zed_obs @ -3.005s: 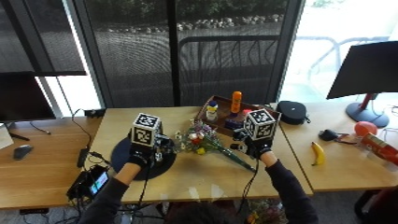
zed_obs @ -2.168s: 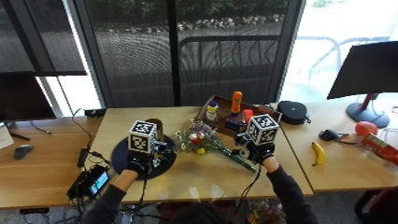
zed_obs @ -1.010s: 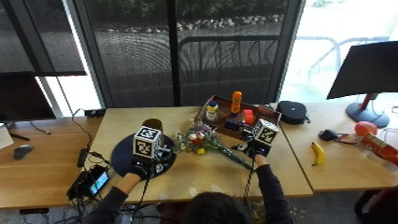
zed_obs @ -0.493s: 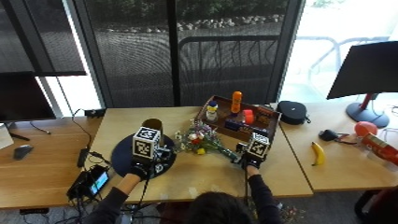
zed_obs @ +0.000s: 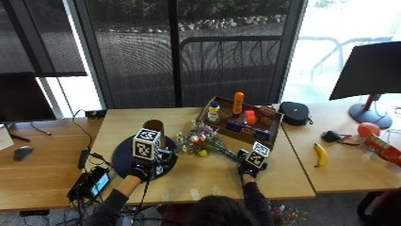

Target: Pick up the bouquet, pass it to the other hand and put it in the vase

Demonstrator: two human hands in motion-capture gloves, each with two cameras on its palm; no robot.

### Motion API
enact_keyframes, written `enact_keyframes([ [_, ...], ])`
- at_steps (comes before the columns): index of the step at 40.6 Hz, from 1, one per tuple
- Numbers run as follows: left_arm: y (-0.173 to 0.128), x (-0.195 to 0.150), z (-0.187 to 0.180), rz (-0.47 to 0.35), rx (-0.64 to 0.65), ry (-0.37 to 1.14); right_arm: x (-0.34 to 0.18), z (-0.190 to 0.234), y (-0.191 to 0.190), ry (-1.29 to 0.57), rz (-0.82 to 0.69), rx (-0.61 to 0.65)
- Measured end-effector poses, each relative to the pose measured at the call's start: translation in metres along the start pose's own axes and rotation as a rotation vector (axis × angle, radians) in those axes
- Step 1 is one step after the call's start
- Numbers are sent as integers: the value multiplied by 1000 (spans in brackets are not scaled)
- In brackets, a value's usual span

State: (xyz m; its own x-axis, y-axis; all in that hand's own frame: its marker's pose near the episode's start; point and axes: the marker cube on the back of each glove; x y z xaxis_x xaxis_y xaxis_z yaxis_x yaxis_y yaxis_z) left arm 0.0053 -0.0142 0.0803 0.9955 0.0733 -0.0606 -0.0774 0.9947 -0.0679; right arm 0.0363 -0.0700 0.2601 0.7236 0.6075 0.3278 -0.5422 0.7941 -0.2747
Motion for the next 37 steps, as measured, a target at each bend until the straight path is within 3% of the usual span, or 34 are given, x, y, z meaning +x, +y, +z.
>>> enact_keyframes([
  [3,-1,-1,0,0,2,-5,-3,2,-3,-8,47,49],
  [10,-3,-3,1,-7,-3,-16,2,6,2,-17,141,-52],
  [16,-7,-5,4,-19,1,-11,7,10,-2,-62,218,19],
  [19,-5,-3,3,-10,-7,-6,2,5,-7,-159,141,101],
  [23,-2,-1,3,7,-25,0,-1,-10,-24,-296,50,348],
  [29,1,4,4,41,-44,33,-16,-23,-19,-473,-51,375],
  [34,1,15,0,90,-70,115,-44,-46,-10,-650,-320,469],
  [37,-4,21,-2,130,-84,195,-56,-55,8,-715,-345,434],
])
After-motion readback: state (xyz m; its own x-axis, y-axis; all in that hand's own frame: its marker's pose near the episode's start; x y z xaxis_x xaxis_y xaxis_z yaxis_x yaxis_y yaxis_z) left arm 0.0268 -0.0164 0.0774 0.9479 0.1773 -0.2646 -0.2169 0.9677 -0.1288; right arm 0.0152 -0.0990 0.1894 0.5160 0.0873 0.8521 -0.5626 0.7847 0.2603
